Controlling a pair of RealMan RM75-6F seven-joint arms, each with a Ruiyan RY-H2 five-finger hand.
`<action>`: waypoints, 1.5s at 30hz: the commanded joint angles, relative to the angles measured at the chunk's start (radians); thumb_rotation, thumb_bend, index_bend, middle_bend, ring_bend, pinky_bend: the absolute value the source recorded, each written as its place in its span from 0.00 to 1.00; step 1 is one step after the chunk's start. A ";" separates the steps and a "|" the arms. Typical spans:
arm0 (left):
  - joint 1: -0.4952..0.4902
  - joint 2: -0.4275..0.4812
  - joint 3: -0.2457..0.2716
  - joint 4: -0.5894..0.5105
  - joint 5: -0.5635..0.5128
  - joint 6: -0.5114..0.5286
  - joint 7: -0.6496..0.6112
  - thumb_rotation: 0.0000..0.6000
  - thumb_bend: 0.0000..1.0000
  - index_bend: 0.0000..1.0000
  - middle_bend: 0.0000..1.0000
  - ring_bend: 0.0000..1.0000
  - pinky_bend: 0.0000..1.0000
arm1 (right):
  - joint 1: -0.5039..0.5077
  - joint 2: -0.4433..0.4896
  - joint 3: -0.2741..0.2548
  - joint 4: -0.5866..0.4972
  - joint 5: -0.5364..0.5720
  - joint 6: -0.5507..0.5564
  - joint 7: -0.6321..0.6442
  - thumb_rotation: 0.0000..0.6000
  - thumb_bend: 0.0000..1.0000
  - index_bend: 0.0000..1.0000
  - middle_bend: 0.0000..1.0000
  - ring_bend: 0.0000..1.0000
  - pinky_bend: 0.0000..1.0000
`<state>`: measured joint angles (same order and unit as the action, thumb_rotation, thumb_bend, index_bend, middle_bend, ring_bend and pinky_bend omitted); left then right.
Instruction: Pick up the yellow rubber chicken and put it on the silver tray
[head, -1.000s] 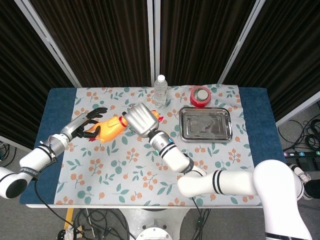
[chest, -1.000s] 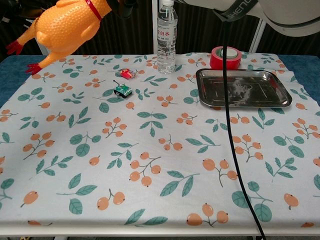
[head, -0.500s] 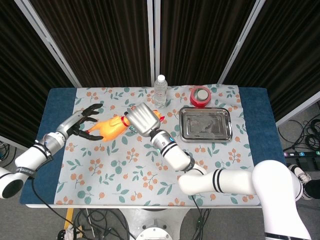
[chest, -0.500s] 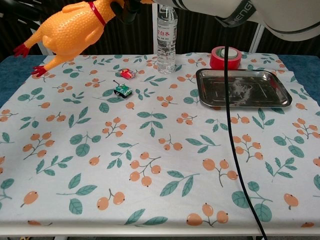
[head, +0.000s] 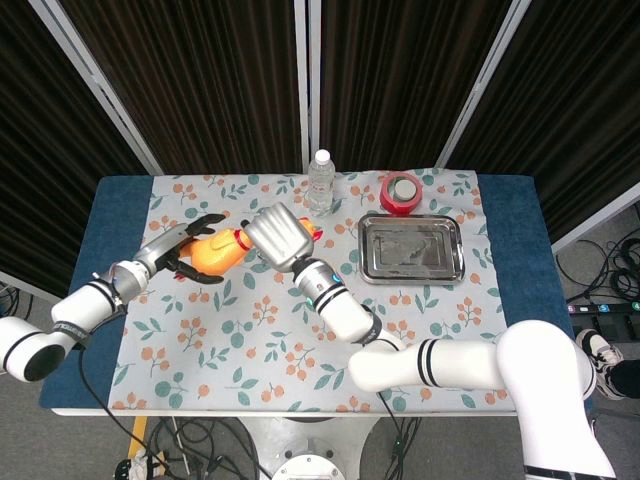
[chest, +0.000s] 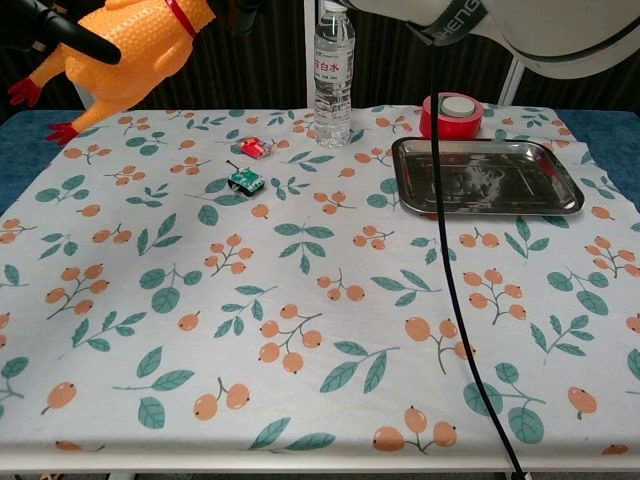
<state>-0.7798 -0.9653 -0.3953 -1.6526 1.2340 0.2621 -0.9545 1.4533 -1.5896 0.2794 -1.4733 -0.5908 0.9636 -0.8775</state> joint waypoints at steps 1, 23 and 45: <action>-0.024 0.000 0.016 0.011 -0.053 -0.026 0.025 0.97 0.00 0.16 0.22 0.20 0.28 | 0.003 -0.004 0.002 -0.001 0.003 0.005 -0.004 1.00 0.73 0.76 0.70 0.62 0.79; -0.147 -0.022 0.210 -0.032 -0.532 0.200 0.379 0.92 0.00 0.53 0.63 0.59 0.67 | 0.000 0.006 0.000 -0.044 -0.006 0.012 -0.003 1.00 0.73 0.75 0.70 0.62 0.79; -0.139 -0.065 0.200 -0.017 -0.640 0.280 0.480 0.96 0.00 0.81 0.88 0.79 0.75 | -0.006 0.019 -0.004 -0.069 -0.008 0.013 0.001 1.00 0.73 0.75 0.70 0.63 0.79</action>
<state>-0.9120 -1.0165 -0.2046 -1.6733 0.6147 0.5181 -0.4957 1.4478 -1.5706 0.2749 -1.5415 -0.5991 0.9766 -0.8763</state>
